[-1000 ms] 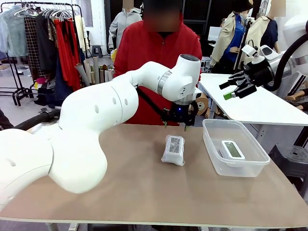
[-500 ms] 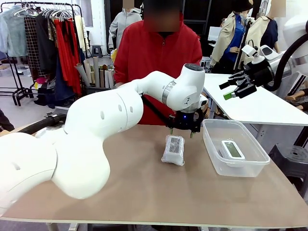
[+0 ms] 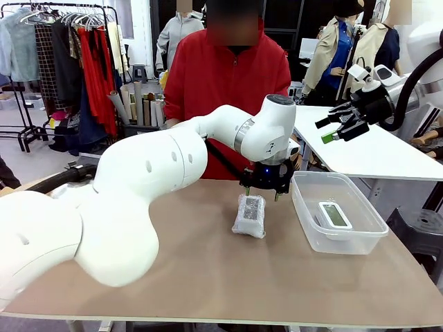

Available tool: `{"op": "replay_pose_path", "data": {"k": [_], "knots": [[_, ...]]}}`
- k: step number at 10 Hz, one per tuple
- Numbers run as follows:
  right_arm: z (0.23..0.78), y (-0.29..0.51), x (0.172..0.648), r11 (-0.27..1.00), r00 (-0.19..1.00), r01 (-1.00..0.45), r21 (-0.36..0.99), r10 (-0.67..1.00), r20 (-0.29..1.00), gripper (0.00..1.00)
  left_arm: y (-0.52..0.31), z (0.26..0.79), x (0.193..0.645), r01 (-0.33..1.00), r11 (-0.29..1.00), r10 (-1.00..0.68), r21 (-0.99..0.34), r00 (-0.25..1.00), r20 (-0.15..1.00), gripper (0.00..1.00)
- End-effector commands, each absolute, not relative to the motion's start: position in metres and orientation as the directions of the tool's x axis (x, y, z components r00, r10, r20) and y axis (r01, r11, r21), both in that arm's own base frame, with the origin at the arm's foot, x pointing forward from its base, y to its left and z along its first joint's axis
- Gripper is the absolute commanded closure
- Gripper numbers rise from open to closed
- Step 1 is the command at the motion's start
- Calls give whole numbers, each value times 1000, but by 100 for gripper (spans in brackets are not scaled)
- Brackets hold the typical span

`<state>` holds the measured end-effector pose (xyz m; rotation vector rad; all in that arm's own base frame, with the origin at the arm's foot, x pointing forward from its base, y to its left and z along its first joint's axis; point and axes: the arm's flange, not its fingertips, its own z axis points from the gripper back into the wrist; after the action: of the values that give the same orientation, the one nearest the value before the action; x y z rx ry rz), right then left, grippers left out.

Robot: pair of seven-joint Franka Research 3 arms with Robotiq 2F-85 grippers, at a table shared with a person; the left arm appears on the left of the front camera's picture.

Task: Separate and place wrapped and unwrapped clocks.
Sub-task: Pick up the Digital clock indicated by the person.

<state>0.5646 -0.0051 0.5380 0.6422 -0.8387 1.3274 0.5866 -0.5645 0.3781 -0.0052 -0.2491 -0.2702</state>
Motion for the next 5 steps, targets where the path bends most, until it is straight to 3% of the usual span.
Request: {"op": "replay_pose_path", "data": {"k": [1, 4, 5], "knots": [[539, -5, 563, 139, 19, -988, -73, 567, 823, 0, -550, 377, 565, 242, 969, -245, 41, 941, 234, 0], [539, -5, 563, 139, 19, -988, -73, 567, 823, 0, -544, 385, 557, 279, 954, -296, 107, 934, 200, 0], [539, -5, 563, 139, 19, -988, -73, 567, 823, 0, -565, 377, 582, 266, 963, -269, 43, 938, 220, 0]]}}
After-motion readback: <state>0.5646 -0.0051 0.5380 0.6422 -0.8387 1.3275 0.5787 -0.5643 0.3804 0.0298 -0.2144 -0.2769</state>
